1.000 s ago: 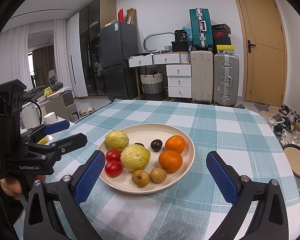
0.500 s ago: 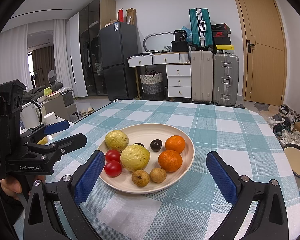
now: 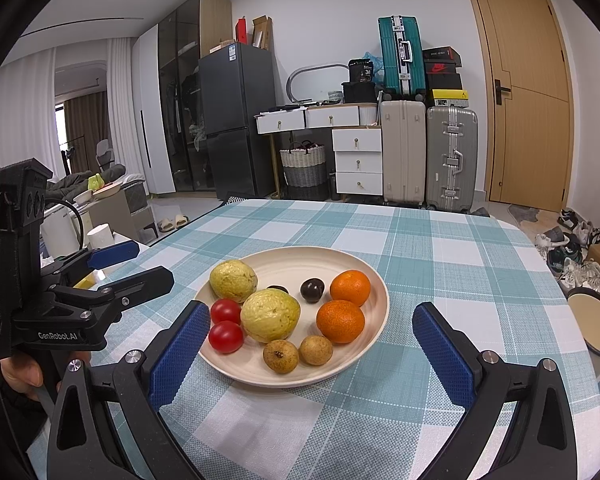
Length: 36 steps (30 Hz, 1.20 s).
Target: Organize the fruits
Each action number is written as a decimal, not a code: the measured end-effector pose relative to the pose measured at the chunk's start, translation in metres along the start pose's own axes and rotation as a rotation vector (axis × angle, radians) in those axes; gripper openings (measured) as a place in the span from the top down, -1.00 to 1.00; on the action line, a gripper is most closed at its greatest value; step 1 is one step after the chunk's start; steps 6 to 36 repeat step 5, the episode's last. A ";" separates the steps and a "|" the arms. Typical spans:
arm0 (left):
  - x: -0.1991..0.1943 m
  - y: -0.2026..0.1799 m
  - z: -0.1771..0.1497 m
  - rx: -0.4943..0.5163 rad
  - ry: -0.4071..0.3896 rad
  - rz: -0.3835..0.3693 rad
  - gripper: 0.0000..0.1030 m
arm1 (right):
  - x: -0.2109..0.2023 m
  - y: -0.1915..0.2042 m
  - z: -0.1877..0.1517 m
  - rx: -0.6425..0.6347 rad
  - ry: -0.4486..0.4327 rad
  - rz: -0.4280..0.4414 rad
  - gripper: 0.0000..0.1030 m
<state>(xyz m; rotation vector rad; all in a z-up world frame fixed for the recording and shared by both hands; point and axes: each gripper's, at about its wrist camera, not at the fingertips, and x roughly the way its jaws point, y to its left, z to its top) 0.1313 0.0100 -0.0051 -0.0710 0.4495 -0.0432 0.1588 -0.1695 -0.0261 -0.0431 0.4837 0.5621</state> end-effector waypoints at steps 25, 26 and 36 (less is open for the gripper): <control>0.001 -0.001 0.000 -0.004 0.001 0.001 -0.99 | 0.000 0.000 0.000 0.001 0.000 0.000 -1.00; 0.001 -0.001 0.000 -0.004 0.001 0.001 -0.99 | 0.000 0.000 0.000 0.001 0.000 0.000 -1.00; 0.001 -0.001 0.000 -0.004 0.001 0.001 -0.99 | 0.000 0.000 0.000 0.001 0.000 0.000 -1.00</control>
